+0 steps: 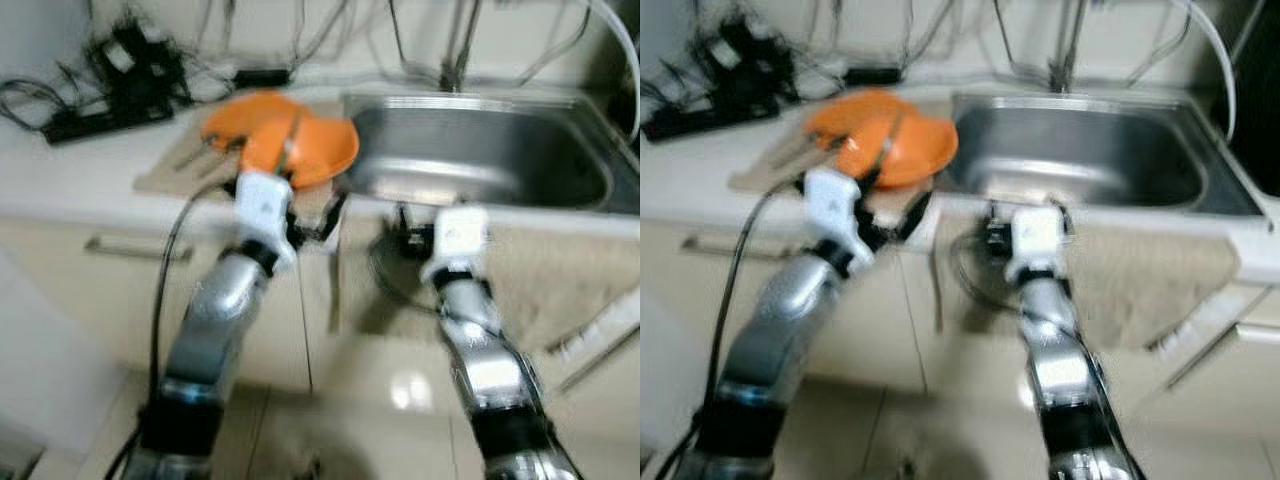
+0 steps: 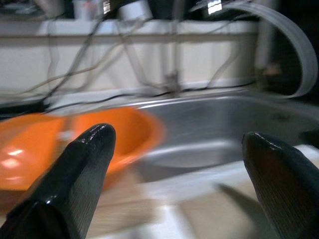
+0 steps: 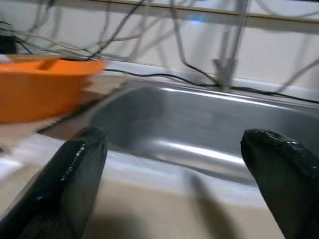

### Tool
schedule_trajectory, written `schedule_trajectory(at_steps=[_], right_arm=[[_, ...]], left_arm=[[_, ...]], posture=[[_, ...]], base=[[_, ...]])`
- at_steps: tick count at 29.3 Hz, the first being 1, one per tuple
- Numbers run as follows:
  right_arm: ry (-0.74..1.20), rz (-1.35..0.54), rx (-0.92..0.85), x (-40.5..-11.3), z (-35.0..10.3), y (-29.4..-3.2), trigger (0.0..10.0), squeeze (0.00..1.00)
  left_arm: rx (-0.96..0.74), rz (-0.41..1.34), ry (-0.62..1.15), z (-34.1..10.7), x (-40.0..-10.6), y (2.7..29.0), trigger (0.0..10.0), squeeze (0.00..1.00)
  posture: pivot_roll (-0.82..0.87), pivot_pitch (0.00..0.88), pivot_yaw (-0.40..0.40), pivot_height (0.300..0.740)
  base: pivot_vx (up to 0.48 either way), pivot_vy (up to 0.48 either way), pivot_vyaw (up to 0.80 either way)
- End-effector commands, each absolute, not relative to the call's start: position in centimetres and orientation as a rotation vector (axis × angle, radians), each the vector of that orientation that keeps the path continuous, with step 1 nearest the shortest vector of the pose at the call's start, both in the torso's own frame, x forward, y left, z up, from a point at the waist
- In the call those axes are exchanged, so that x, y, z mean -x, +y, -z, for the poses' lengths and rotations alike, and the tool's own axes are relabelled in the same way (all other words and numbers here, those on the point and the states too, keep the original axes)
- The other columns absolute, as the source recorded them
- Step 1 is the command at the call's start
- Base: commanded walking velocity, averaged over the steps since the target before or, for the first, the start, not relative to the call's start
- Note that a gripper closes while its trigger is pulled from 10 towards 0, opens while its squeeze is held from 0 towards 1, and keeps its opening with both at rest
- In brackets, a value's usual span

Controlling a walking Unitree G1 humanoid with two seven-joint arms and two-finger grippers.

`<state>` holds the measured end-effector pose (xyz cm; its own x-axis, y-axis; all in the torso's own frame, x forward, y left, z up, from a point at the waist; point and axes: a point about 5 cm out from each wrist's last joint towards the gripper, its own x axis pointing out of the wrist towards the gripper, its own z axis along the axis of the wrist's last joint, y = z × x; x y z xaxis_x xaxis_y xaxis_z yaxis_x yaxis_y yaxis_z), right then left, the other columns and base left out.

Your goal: Kitchen organization

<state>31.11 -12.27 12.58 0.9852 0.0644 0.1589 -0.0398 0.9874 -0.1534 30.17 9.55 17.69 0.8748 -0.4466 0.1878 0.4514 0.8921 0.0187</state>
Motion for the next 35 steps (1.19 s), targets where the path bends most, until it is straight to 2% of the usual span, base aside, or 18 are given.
schedule_trajectory(at_steps=[1, 8, 12, 14, 21, 26, 35], right_arm=[[-0.169, -0.028, 0.164, -31.2, -12.7, -13.3, 10.0, 0.00], [-0.231, -0.015, 0.195, -31.2, -13.4, -13.3, 10.0, 0.00], [-0.372, 0.118, 0.205, -31.4, -16.6, -14.9, 10.0, 0.00], [-0.380, 0.128, 0.201, -31.5, -17.0, -15.1, 10.0, 0.00], [-0.297, 0.086, 0.137, -32.3, -16.0, -14.9, 10.0, 0.00], [-0.285, 0.083, 0.133, -31.9, -15.4, -14.3, 10.0, 0.00], [-0.293, 0.133, 0.125, -31.5, -15.3, -15.1, 10.0, 0.00]], left_arm=[[0.029, 0.480, -0.219, -18.4, -29.9, 8.9, 10.0, 0.00], [-0.011, 0.458, -0.311, -20.0, -29.5, 8.8, 10.0, 0.00], [-0.008, 0.415, -0.368, -22.0, -29.8, 9.3, 10.0, 0.00], [-0.014, 0.409, -0.372, -22.2, -29.9, 9.3, 10.0, 0.00], [-0.065, 0.350, -0.296, -22.0, -31.9, 10.8, 10.0, 0.00], [-0.058, 0.402, -0.276, -22.7, -32.1, 10.8, 10.0, 0.00], [-0.056, 0.449, -0.293, -23.3, -31.8, 9.7, 10.0, 0.00]], posture=[[0.05, 0.000, 0.051, 0.740], [0.06, 0.000, 0.045, 0.740], [0.06, 0.000, 0.045, 0.740], [0.06, 0.000, 0.047, 0.740], [0.07, 0.000, 0.055, 0.740], [0.07, 0.000, 0.066, 0.740], [0.06, 0.000, 0.079, 0.740]], base=[[0.480, 0.000, 0.00], [0.474, 0.000, 0.00], [0.000, 0.000, 0.00], [0.000, 0.000, 0.00], [0.000, 0.000, 0.00], [0.000, 0.000, 0.00], [0.424, 0.000, 0.00]])
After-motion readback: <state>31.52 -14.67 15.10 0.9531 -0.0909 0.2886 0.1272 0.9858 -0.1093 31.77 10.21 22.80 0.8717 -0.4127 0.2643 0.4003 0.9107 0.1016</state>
